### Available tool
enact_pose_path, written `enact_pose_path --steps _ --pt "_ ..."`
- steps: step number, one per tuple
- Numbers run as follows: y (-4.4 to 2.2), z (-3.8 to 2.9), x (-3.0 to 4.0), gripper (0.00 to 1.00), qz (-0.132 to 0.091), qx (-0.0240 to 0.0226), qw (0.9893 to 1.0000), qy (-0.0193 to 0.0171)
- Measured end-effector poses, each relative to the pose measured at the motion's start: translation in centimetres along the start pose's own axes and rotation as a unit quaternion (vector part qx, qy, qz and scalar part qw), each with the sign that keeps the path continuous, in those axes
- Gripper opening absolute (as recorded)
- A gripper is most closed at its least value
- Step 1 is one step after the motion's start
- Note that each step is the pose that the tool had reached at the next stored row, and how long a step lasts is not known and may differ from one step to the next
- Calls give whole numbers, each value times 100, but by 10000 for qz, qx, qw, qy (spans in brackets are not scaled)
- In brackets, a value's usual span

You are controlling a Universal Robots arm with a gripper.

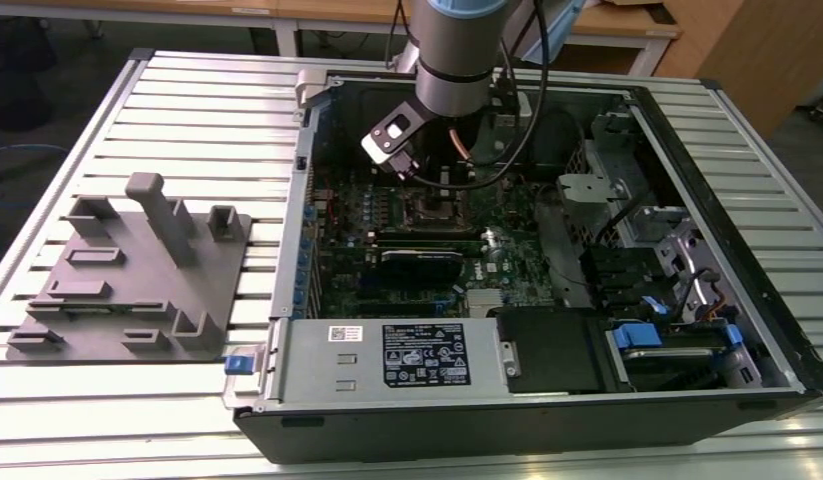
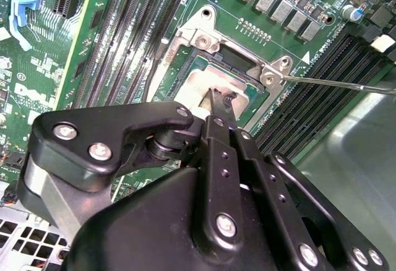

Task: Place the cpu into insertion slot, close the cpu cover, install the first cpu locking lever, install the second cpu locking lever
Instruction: 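Place the cpu into insertion slot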

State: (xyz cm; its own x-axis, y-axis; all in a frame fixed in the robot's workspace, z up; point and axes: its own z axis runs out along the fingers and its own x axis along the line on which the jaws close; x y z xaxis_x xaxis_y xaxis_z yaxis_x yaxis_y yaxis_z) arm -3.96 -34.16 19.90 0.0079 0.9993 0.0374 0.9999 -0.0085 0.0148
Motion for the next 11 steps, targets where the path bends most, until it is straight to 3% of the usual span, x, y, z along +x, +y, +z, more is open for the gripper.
enact_pose_path --steps 11 --pt "1 -18 0 11 0 0 10000 -5"
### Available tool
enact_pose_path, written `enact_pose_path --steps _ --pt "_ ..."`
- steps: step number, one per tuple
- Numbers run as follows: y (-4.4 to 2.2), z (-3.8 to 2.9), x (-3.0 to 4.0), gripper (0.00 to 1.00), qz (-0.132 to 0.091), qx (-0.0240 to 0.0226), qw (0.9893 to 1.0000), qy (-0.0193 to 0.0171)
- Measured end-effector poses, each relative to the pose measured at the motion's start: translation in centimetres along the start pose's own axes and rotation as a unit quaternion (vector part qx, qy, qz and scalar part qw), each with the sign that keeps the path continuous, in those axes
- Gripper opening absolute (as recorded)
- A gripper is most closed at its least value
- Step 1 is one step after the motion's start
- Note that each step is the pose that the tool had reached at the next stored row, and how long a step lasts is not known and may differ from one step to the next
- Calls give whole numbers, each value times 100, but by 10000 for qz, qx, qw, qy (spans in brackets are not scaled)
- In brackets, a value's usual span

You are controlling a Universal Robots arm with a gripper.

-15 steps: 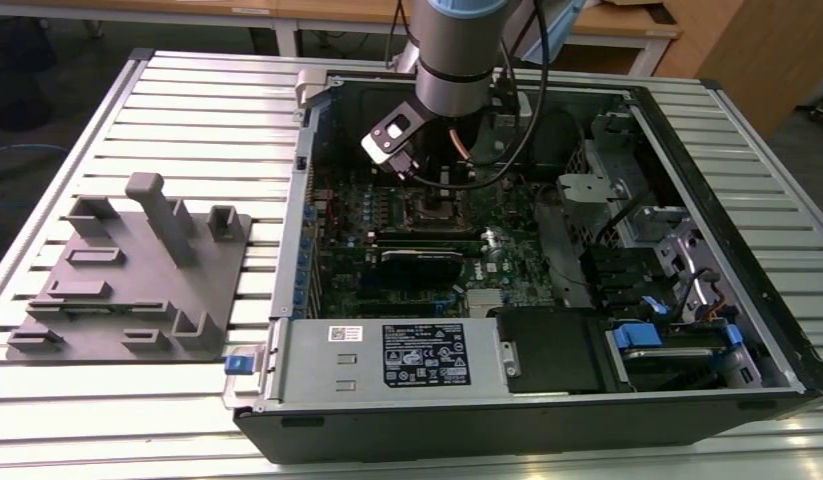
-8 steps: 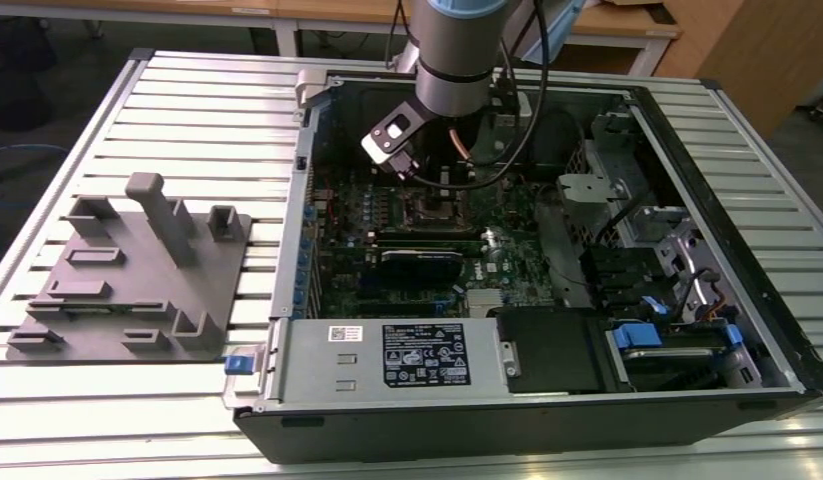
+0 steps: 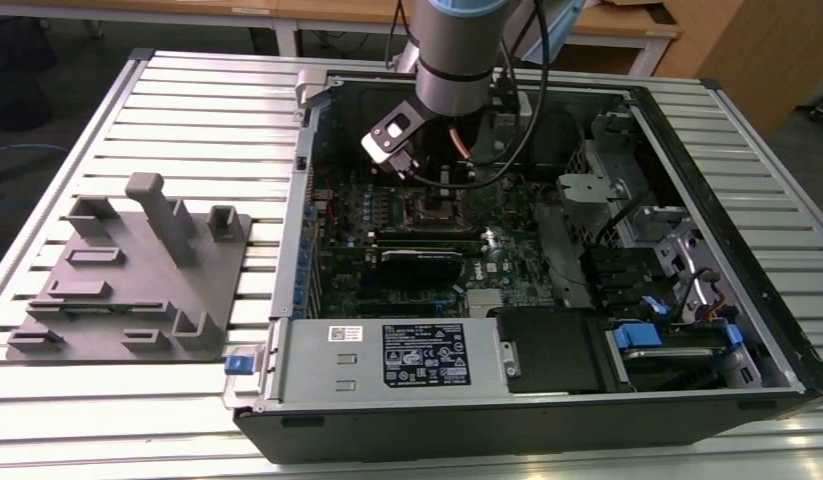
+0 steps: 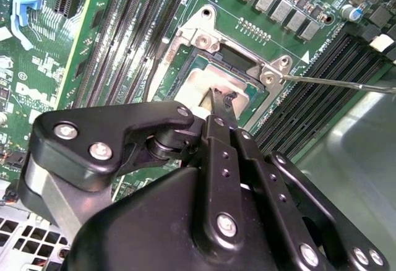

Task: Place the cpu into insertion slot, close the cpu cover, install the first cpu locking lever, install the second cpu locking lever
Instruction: 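Place the cpu into insertion slot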

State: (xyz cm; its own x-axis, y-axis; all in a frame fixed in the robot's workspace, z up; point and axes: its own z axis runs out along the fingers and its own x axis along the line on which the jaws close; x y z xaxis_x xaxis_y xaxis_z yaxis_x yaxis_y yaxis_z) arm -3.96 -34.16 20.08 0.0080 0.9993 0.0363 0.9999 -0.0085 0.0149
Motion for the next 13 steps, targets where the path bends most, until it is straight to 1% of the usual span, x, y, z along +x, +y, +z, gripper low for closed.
enact_pose_path --steps 2,6,11,13 --pt "0 -1 -2 11 0 0 10000 1" --pt "1 -2 -27 11 2 0 10000 0" --pt "-1 27 -38 11 2 2 10000 -5" --pt "0 31 -37 11 3 -1 10000 0"
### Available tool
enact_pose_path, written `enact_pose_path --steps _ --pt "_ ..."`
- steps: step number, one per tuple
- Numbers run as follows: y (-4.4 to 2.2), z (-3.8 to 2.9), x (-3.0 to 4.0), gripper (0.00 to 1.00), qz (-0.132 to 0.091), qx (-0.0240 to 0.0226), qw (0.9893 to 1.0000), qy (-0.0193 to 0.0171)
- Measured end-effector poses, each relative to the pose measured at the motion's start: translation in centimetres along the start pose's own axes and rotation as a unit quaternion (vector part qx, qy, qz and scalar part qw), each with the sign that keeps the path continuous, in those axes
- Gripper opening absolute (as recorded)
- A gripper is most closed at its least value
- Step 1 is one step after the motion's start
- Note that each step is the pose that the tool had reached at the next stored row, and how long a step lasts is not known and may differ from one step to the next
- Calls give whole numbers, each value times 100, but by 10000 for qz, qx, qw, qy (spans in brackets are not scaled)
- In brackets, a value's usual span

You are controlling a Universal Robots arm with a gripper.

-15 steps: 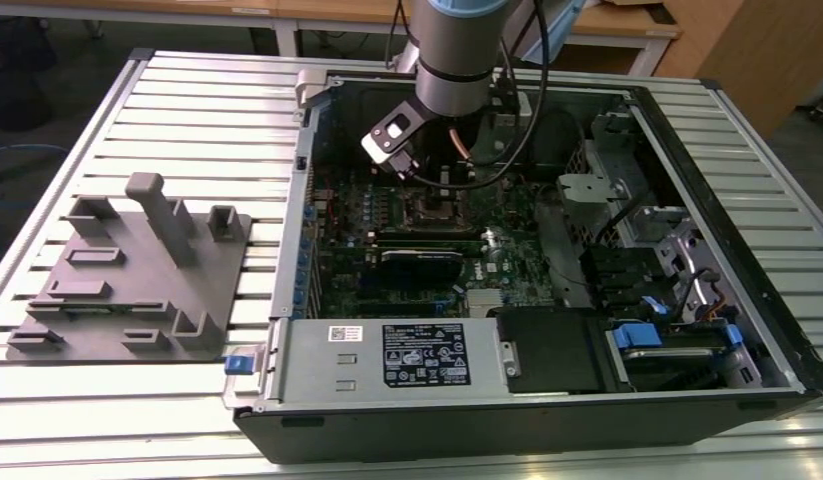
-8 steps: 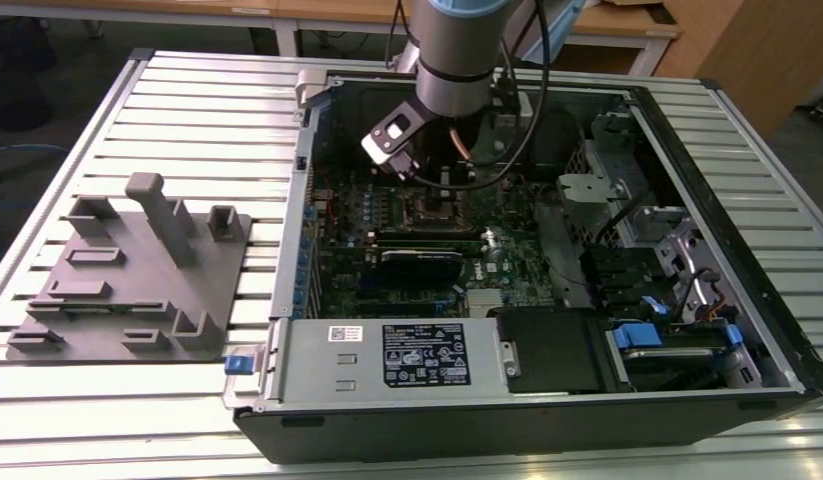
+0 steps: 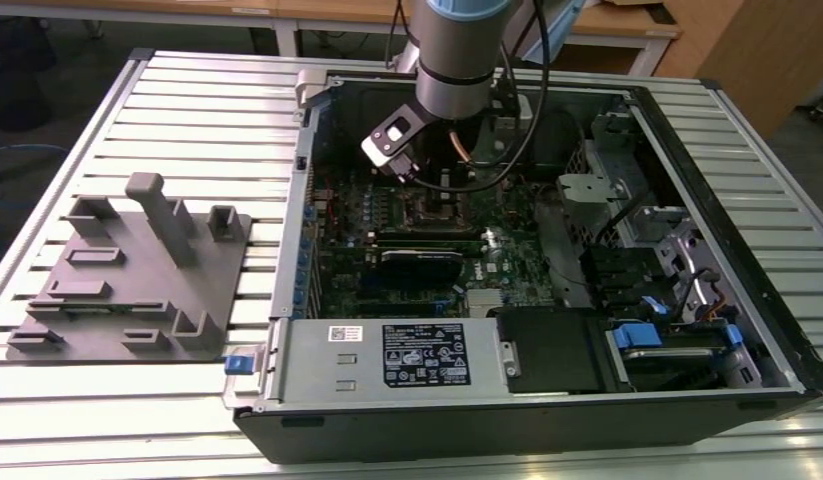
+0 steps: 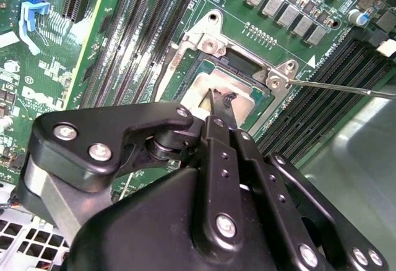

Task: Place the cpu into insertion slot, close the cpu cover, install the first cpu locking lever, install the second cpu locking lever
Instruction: 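Place the cpu into insertion slot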

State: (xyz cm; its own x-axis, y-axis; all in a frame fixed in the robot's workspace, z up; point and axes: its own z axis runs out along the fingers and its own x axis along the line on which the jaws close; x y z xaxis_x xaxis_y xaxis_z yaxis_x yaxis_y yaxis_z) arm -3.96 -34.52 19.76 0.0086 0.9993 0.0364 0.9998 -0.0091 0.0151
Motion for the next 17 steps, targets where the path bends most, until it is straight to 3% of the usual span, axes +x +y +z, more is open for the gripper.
enact_pose_path --steps 9,17 --pt "4 -17 7 11 0 -9 10000 18" --pt "4 -175 8 11 0 -2 10000 3"
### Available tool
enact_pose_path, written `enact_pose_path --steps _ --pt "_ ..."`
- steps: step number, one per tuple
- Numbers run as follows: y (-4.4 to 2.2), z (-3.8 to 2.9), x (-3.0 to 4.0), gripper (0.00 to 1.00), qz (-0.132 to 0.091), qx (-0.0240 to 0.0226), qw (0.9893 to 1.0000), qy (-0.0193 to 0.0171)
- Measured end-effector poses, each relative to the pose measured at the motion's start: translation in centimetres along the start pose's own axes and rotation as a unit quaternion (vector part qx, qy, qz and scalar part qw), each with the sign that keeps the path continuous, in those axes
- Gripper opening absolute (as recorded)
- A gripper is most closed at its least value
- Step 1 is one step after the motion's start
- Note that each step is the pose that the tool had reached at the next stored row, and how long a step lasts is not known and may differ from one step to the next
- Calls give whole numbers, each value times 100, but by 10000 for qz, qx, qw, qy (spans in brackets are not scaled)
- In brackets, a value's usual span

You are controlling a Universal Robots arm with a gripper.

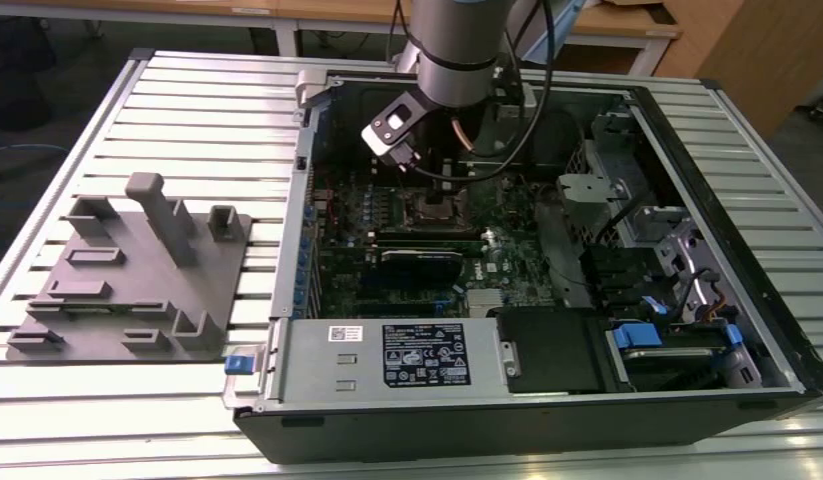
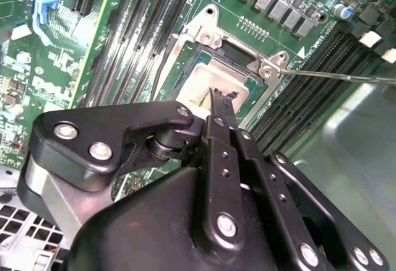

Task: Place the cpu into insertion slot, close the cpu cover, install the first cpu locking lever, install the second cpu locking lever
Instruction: 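Place the cpu into insertion slot, then close the cpu cover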

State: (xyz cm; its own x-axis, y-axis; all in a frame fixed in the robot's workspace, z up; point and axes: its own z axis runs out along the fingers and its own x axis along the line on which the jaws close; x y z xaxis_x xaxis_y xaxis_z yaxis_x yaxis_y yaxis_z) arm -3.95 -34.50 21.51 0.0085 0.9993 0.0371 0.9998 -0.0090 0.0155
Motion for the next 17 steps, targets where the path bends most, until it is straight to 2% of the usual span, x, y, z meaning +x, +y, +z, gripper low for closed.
enact_pose_path --steps 5,7,17 --pt "1 -17 1 11 0 -1 10000 2" --pt "1 -54 2 11 0 0 10000 0" --pt "1 -71 2 11 0 1 10000 -1"
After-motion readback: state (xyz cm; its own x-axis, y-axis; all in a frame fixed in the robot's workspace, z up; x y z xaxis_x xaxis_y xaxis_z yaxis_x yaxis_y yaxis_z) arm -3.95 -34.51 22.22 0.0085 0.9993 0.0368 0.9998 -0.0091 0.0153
